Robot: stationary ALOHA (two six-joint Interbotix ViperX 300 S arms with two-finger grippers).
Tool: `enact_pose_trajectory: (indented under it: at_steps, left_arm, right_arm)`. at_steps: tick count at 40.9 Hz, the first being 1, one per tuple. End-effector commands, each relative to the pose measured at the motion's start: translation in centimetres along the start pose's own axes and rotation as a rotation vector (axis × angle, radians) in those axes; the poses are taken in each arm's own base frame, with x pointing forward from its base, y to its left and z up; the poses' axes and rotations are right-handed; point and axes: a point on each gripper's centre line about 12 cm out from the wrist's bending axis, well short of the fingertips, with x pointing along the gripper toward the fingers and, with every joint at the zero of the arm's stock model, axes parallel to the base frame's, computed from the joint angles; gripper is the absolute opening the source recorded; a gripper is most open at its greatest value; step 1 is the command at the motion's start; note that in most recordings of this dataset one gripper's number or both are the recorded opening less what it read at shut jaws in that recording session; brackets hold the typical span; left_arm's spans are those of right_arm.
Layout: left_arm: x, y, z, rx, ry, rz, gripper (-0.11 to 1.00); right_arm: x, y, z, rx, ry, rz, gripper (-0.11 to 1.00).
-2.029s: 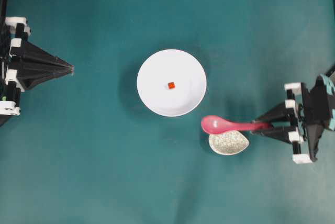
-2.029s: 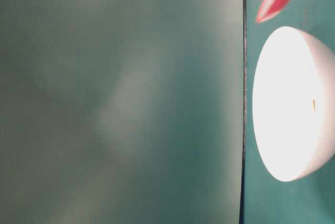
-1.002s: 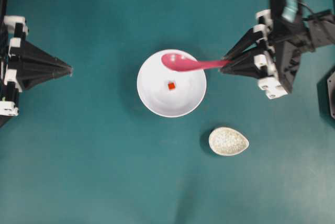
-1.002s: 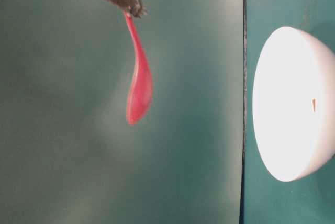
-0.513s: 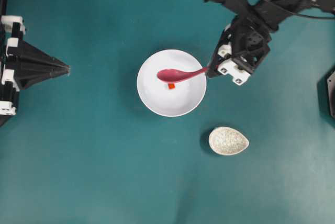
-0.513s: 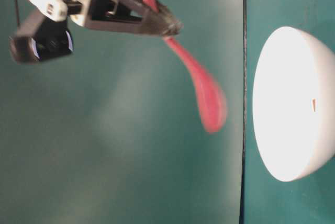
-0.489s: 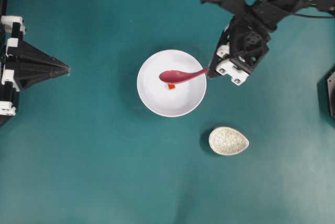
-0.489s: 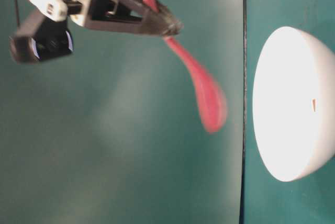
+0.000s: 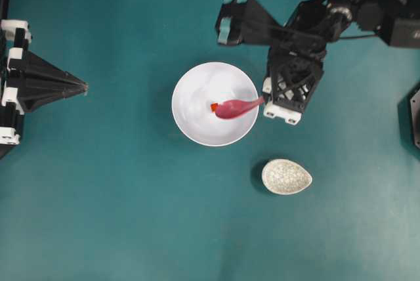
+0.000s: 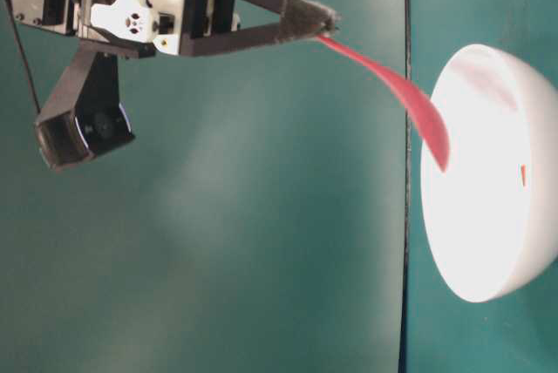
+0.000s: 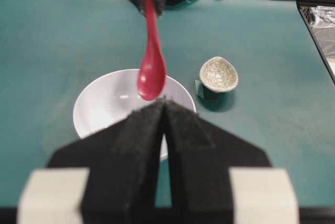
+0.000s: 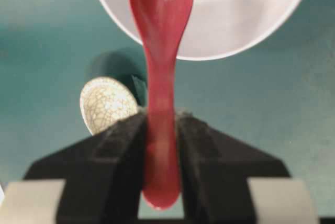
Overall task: Grip the spoon and scoop the red block from the bowl with right arm.
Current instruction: 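Lower the spoon bowl into the white bowl beside the red cube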
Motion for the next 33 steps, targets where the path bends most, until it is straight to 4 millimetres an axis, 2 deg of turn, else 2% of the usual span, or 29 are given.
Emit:
enact_pose_trajectory:
  at_steps: [1, 11, 33]
  left_arm:
    - [0.1, -0.1, 1.3, 0.005, -0.032, -0.002, 0.01]
    - [0.1, -0.1, 1.4, 0.003, -0.034, -0.002, 0.01]
    - [-0.2, -0.1, 1.4, 0.005, -0.029, -0.001, 0.01]
  right_arm:
    - [-0.7, 0.4, 0.8, -0.028, -0.023, -0.015, 0.25]
    - [1.2, -0.4, 0.7, -0.057, 0.04, -0.079, 0.25]
    - [2.9, -1.2, 1.7, -0.075, 0.056, -0.118, 0.25]
